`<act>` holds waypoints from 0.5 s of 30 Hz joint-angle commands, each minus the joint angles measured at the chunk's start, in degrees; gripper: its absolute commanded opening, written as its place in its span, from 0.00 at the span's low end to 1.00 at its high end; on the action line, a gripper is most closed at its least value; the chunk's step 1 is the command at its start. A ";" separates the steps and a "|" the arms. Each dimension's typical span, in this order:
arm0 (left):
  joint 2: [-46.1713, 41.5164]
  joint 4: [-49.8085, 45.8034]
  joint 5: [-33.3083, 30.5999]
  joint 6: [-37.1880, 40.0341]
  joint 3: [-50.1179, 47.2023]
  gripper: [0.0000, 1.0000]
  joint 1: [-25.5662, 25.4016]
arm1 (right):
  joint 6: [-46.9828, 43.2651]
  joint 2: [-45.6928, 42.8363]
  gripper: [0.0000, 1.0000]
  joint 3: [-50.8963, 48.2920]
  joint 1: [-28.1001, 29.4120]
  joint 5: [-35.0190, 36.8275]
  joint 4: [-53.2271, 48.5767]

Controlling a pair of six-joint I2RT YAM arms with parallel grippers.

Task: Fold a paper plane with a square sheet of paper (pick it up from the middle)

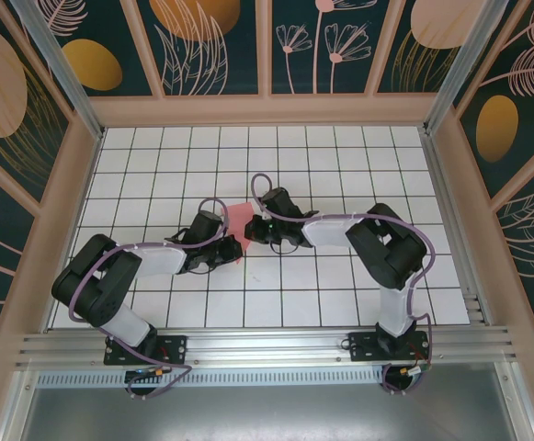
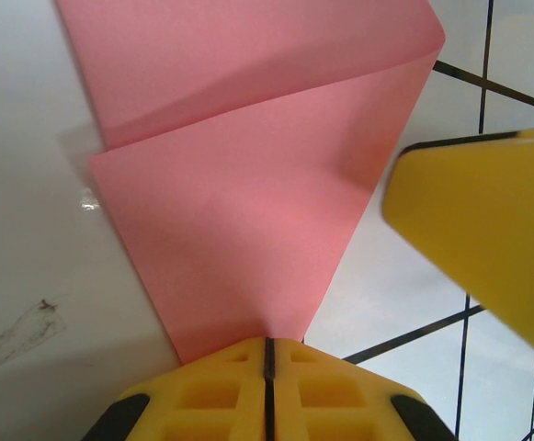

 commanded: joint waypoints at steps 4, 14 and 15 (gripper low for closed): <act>1.04 -3.59 -2.69 1.43 0.74 0.09 -0.12 | -1.61 3.21 0.05 1.80 -0.08 0.35 -1.71; 1.13 -6.65 -3.20 2.31 0.00 0.08 -0.16 | -2.69 4.91 0.05 3.09 -2.48 0.65 -3.11; 1.13 -6.75 -3.21 2.37 -0.06 0.08 -0.16 | -2.96 5.03 0.05 3.43 -2.82 0.73 -3.36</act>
